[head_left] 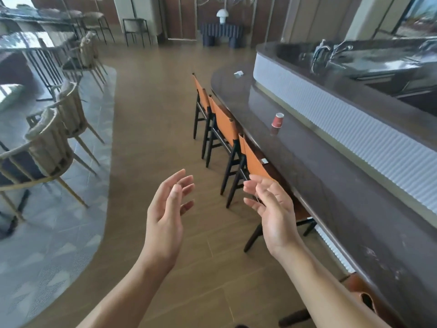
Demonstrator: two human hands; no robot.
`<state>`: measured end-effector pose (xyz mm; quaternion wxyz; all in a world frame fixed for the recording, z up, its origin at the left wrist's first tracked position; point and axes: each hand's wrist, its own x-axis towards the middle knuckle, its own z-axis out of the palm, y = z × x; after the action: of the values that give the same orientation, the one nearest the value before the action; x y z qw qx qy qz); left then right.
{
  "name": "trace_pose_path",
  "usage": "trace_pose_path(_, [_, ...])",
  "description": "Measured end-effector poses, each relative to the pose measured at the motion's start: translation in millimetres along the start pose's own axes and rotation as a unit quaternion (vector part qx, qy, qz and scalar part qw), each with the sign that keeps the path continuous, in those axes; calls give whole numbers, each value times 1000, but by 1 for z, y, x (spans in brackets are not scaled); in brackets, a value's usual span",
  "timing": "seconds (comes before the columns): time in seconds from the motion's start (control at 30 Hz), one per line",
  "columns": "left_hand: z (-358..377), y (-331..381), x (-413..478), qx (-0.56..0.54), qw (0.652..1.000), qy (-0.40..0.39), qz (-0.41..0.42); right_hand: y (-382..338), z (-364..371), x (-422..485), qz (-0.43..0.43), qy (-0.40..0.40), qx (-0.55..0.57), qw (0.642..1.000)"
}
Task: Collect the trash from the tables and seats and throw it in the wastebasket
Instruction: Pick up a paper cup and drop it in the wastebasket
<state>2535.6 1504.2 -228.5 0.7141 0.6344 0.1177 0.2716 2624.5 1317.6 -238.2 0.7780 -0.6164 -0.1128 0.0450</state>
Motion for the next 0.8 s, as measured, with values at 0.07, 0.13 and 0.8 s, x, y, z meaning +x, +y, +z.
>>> trace_pose_path(0.07, [12, -10, 27, -6, 1000, -15, -4, 6, -5, 22, 5, 19, 1, 1000])
trace_pose_path(0.13, [25, -21, 53, -8, 999, -33, -9, 13, -12, 46, 3, 38, 3, 999])
trace_pose_path(0.8, [205, -117, 350, 12, 989, -139, -44, 43, -106, 380, -35, 129, -55, 990])
